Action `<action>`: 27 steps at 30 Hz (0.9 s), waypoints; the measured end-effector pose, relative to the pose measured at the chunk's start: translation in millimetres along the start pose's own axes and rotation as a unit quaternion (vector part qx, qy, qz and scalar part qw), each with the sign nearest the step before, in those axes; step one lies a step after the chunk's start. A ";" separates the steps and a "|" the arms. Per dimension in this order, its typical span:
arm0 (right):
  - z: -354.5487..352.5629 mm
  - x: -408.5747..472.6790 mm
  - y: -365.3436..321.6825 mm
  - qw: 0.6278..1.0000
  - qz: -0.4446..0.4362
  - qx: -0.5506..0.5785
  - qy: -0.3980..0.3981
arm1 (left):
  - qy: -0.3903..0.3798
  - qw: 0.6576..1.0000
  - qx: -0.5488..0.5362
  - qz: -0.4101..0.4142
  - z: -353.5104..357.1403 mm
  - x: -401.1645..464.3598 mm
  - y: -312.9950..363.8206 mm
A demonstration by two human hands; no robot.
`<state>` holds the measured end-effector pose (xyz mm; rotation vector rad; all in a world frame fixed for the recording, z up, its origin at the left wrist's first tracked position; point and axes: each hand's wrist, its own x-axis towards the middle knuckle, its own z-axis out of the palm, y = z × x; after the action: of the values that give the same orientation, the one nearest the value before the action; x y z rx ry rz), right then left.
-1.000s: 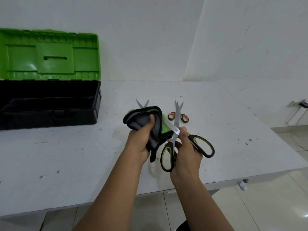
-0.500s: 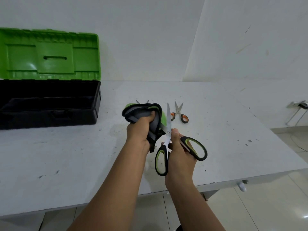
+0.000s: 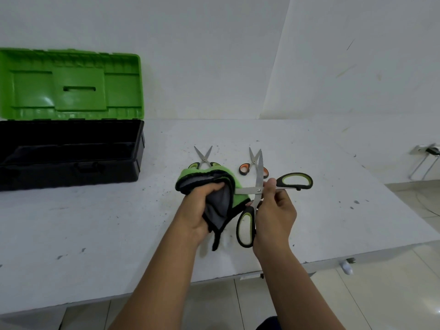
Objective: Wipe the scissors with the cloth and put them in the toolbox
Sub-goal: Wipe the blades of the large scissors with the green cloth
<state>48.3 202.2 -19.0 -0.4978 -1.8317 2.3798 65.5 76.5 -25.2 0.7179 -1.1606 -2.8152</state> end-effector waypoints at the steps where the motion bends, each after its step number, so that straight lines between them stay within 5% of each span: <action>1: -1.7 1.3 -1.2 1.000 -0.004 -0.008 -0.006 | 0.005 1.000 -0.006 0.005 -4.3 1.8 5.2; 5: -6.8 4.3 -8.4 0.998 -0.024 -0.032 -0.043 | 0.041 0.996 -0.016 0.073 -22.4 14.4 34.5; 13: 1.1 4.4 -4.1 0.977 -0.104 -0.132 -0.131 | -0.095 0.936 0.324 0.105 -6.2 2.2 51.3; 27: 5.8 8.0 -3.1 0.949 -0.179 -0.199 -0.166 | -0.014 0.975 0.186 0.124 2.6 -2.4 0.4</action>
<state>38.5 199.9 -16.3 0.2190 -2.3193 1.9436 66.5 78.4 -22.3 0.5006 -1.6774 -2.4369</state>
